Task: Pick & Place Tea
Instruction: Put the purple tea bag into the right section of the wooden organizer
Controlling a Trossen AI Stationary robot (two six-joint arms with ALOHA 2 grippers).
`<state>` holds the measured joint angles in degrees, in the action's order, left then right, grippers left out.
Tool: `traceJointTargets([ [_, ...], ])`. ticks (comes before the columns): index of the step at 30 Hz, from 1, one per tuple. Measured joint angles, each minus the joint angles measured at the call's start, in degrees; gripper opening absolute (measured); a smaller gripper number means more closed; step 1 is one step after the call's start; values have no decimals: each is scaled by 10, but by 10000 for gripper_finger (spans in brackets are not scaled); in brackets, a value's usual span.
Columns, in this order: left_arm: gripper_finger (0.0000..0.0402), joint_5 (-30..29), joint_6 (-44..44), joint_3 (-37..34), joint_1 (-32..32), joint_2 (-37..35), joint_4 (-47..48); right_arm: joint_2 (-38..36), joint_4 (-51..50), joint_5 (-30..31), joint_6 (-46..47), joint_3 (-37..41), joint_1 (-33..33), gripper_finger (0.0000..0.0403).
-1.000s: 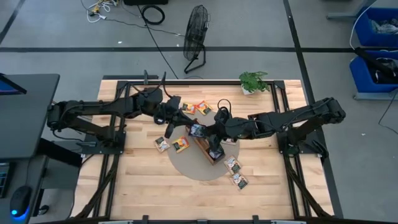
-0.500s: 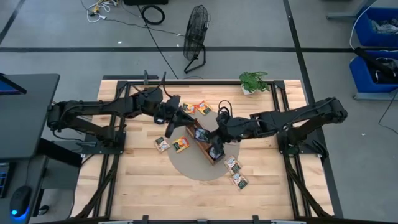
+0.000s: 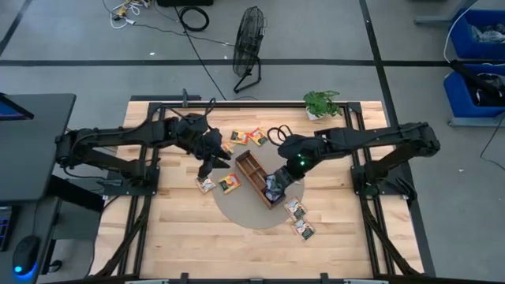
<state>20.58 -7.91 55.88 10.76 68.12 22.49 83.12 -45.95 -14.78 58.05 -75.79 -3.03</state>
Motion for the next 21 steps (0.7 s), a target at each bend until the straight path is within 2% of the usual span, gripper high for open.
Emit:
traceJointTargets([
  [5,148,0,-3,0,0,-10,-27,25,-22,-52,-17,0,25,0],
  [12,129,2,-20,-1,-1,-40,-112,63,-23,-78,-47,0,37,0],
  [16,117,2,-24,-2,-1,-56,-127,80,-35,-77,-67,-1,37,0],
  [18,113,7,-40,-2,-1,-64,-139,95,-74,-64,-81,-7,38,0],
  [21,106,23,-74,-2,-3,-77,-202,122,-112,-63,-116,-30,42,0],
])
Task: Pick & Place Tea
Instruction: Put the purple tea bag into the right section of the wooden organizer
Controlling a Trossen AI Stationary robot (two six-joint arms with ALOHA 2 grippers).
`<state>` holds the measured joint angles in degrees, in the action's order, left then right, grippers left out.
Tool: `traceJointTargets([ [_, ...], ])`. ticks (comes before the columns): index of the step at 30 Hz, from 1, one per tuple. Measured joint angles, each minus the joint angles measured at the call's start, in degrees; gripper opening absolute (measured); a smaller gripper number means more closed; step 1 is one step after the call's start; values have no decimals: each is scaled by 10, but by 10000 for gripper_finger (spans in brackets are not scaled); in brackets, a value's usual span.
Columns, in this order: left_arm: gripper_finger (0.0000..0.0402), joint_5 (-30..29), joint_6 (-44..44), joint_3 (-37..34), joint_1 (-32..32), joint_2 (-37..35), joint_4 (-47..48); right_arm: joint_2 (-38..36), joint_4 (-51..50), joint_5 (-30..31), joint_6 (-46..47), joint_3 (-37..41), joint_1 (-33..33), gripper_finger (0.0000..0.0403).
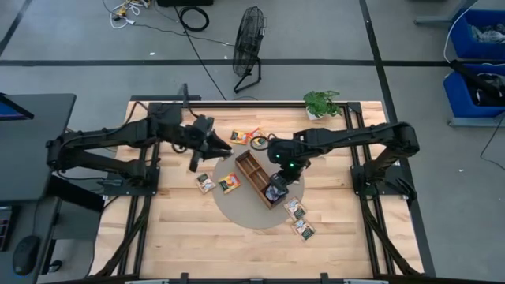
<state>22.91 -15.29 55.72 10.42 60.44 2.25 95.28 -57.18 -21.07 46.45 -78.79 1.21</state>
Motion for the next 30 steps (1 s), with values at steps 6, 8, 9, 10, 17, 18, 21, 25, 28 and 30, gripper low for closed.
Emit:
traceJointTargets([
  [6,99,3,-27,0,0,-28,-86,54,-41,15,-51,-71,7,0],
  [8,99,2,-23,0,1,-29,-94,73,-55,19,-60,-96,8,0],
  [9,99,2,-31,0,-1,-28,-99,82,-64,14,-61,-107,9,0],
  [10,99,2,-44,0,-3,-27,-117,91,-74,6,-63,-118,9,0],
  [17,98,-38,-38,1,-36,-27,-143,116,-108,3,-83,-141,8,0],
  [18,98,-43,-34,-1,-39,-27,-124,117,-107,5,-81,-141,8,0],
  [21,98,-48,-14,-2,-45,-29,-102,119,-116,6,-79,-140,9,0],
  [25,98,-65,-26,-62,-46,-56,-116,131,-112,-4,-79,-140,7,0],
  [28,98,-93,-47,-127,-45,-101,-120,132,-96,-4,-72,-140,4,0],
  [30,98,-111,-65,-165,-45,-131,-117,132,-92,-4,-63,-140,4,0],
])
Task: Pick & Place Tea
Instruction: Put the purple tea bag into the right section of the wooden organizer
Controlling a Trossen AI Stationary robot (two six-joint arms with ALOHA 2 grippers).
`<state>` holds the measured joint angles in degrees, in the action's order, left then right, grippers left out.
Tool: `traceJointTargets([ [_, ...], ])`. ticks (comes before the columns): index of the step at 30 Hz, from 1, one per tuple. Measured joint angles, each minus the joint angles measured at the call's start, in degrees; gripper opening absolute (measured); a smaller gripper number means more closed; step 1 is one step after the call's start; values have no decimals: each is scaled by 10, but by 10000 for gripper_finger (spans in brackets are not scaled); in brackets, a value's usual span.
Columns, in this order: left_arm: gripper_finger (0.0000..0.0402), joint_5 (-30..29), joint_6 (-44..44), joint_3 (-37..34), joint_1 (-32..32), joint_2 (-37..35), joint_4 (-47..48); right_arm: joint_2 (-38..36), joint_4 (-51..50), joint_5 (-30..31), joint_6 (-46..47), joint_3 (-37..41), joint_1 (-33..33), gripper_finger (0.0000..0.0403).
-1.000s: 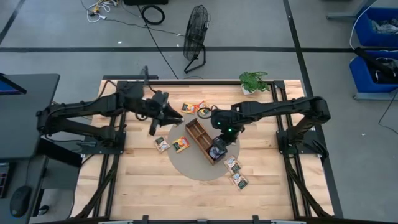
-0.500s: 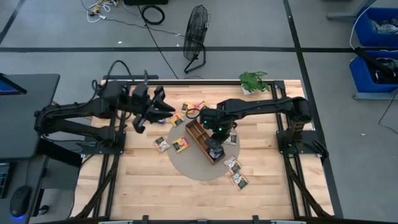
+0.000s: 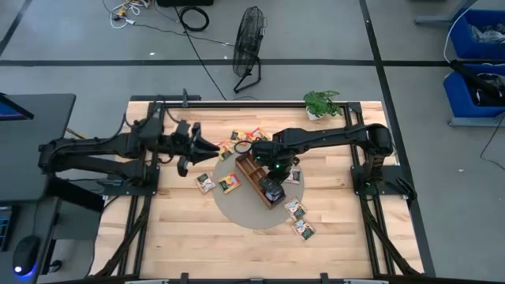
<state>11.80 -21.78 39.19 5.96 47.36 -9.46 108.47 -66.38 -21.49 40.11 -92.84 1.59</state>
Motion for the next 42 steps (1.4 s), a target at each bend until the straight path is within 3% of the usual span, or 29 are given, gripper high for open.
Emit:
traceJointTargets([
  [5,98,-17,-26,-63,13,-79,6,0,3,13,6,0,0,0],
  [13,98,-24,-35,-78,37,-134,36,25,-12,-8,-6,0,0,0],
  [33,98,-26,-33,-78,40,-136,55,40,28,-25,-16,23,3,0],
  [42,98,-26,-31,-78,40,-136,55,40,22,-8,-31,23,3,39],
])
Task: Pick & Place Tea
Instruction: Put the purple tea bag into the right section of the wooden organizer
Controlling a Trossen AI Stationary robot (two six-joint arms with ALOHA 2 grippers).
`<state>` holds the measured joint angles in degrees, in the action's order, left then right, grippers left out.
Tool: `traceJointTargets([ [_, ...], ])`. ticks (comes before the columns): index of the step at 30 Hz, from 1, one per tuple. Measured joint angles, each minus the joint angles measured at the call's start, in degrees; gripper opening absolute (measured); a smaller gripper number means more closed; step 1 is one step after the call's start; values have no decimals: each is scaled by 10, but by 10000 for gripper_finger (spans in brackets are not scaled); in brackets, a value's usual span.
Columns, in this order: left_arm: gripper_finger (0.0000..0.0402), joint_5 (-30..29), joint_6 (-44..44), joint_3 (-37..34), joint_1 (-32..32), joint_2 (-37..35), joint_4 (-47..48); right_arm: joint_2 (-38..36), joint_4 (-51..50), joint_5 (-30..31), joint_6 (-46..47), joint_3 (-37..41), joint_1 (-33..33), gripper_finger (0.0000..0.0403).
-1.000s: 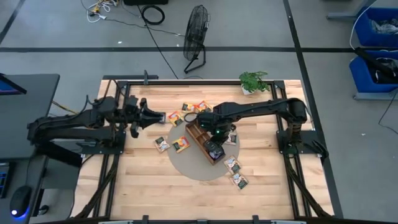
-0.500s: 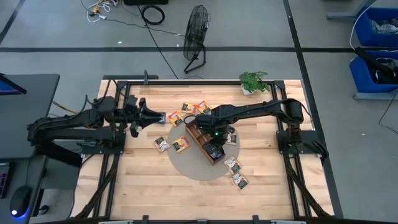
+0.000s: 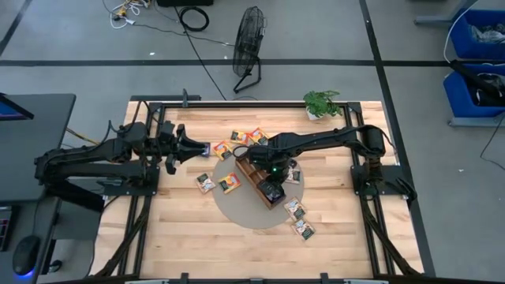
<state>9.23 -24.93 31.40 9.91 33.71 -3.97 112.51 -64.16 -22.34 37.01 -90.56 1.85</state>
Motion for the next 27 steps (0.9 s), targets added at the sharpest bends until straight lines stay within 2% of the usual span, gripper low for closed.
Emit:
traceJointTargets([
  [9,98,-1,0,0,0,0,0,0,0,9,-8,0,5,159],
  [13,98,-1,7,0,0,0,2,-14,13,10,-9,0,7,197],
  [18,98,-2,15,0,2,0,1,-39,85,41,-13,0,-2,212],
  [22,98,-3,18,1,10,0,21,-67,148,97,-13,0,-6,212],
  [27,98,-74,14,1,25,6,139,-115,193,183,-27,0,-8,212],
])
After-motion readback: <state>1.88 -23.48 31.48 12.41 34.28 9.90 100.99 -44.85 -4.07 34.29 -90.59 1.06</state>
